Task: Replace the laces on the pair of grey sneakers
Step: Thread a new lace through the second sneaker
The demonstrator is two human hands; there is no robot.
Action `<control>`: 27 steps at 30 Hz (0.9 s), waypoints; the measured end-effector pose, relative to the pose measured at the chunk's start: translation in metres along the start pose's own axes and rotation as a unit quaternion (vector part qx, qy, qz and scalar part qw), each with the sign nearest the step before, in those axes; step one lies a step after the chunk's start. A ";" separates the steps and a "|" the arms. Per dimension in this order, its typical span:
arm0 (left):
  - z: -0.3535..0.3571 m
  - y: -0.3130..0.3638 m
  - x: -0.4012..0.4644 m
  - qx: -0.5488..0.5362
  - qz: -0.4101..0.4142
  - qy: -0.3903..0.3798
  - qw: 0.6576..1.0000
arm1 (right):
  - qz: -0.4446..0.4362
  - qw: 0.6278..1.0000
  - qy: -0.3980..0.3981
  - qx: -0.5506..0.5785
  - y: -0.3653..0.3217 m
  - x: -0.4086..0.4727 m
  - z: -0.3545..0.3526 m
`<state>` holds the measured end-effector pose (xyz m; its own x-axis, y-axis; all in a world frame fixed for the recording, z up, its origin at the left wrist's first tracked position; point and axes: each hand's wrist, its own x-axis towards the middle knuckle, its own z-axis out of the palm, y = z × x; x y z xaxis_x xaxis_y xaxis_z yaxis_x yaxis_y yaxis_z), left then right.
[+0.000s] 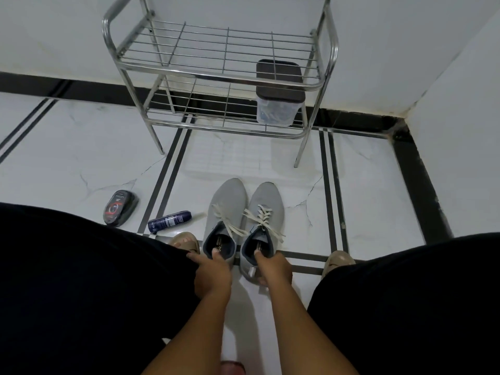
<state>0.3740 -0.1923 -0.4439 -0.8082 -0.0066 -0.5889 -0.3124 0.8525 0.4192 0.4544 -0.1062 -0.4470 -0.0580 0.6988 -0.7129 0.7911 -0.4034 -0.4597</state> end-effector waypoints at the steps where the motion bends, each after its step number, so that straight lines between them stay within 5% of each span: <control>1: 0.003 -0.001 0.008 -0.016 -0.025 -0.009 1.000 | 0.010 1.000 -0.011 0.024 0.000 0.000 0.002; 8: 0.001 0.003 0.017 -0.037 -0.058 -0.087 0.994 | 0.042 0.994 -0.037 0.093 -0.009 0.006 0.013; 22: 0.028 -0.005 0.044 -0.106 -0.026 -0.059 0.992 | -0.001 0.998 -0.010 0.056 -0.016 0.003 0.009; 27: -0.035 0.026 -0.013 -0.112 -0.008 -0.053 0.992 | -0.042 0.998 -0.006 0.036 -0.030 -0.018 -0.002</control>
<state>0.3594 -0.1884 -0.4014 -0.7490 0.0466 -0.6609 -0.4373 0.7145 0.5460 0.4330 -0.1060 -0.4194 -0.1297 0.7257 -0.6757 0.7367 -0.3856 -0.5555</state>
